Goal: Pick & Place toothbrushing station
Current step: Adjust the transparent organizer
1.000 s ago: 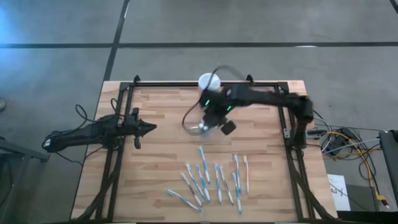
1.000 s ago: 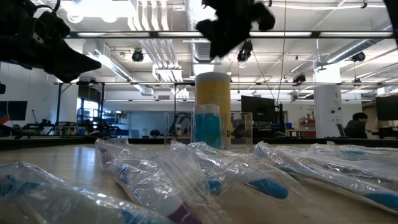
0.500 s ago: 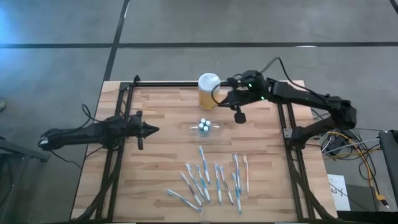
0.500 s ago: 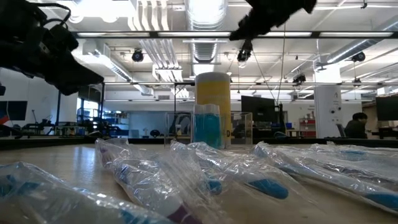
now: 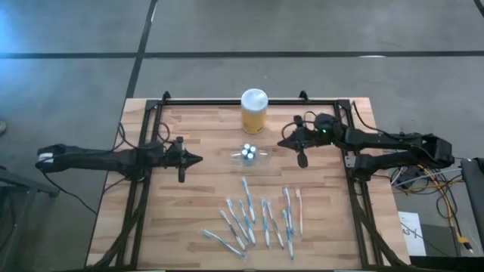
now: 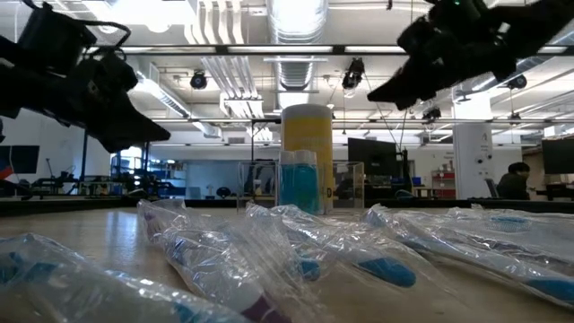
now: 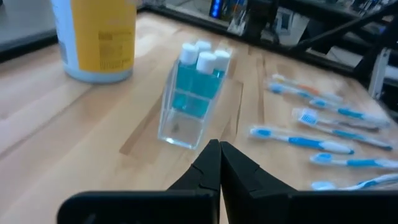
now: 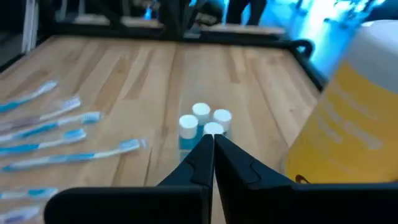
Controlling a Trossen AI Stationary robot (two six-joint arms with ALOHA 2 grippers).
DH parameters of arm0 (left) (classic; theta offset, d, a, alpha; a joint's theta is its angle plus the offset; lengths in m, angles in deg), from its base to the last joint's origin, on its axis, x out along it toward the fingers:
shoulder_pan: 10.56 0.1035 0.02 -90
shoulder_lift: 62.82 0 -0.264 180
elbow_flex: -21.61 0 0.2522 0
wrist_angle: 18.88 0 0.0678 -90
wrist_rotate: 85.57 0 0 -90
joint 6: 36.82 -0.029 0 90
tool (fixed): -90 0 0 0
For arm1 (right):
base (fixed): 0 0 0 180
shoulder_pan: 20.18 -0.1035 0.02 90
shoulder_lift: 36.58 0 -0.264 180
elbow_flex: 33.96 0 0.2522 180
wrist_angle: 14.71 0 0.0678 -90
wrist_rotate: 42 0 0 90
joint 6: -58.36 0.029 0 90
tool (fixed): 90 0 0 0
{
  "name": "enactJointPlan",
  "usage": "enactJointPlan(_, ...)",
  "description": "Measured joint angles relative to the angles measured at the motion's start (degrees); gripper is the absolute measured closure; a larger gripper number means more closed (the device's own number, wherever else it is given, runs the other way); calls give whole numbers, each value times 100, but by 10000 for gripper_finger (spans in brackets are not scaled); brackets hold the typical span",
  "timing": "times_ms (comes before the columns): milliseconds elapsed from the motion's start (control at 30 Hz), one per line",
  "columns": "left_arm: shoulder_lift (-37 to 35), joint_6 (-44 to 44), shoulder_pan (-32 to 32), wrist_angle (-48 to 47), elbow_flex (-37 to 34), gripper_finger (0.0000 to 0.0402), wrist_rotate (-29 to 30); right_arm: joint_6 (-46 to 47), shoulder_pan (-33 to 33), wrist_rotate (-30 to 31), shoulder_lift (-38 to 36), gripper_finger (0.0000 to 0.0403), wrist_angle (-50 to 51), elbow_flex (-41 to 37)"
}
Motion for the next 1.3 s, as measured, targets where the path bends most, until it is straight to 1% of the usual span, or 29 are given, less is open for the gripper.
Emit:
enactJointPlan(67,315,71,0,212,57,398,88,210,22,244,-131,394,-243,-317)
enactJointPlan(100,470,141,-6,208,107,398,241,310,27,352,-177,394,-277,-436)
enactJointPlan(200,962,256,2,236,309,398,525,646,56,517,-289,394,-282,-718)
enactJointPlan(433,2121,255,-4,665,740,399,522,1193,154,760,-254,394,-306,-1176)
enactJointPlan(633,3128,266,-4,784,1275,400,527,1564,152,1264,117,394,-303,-1341)
enactJointPlan(733,3562,221,-2,781,1528,398,527,1644,144,1261,413,394,-374,-1361)
enactJointPlan(833,3839,87,-2,771,1704,399,524,1690,135,1228,738,394,-600,-1361)
enactJointPlan(900,3967,39,2,763,1788,399,515,1727,99,1185,988,394,-845,-1361)
enactJointPlan(1033,4171,9,2,737,1945,398,394,1628,31,816,1486,394,-1517,-1361)
enactJointPlan(1133,4358,-5,4,719,2038,399,379,1615,34,800,1828,394,-1965,-1345)
enactJointPlan(1300,4597,-46,14,719,2199,398,378,1593,32,793,2256,394,-2059,-1146)
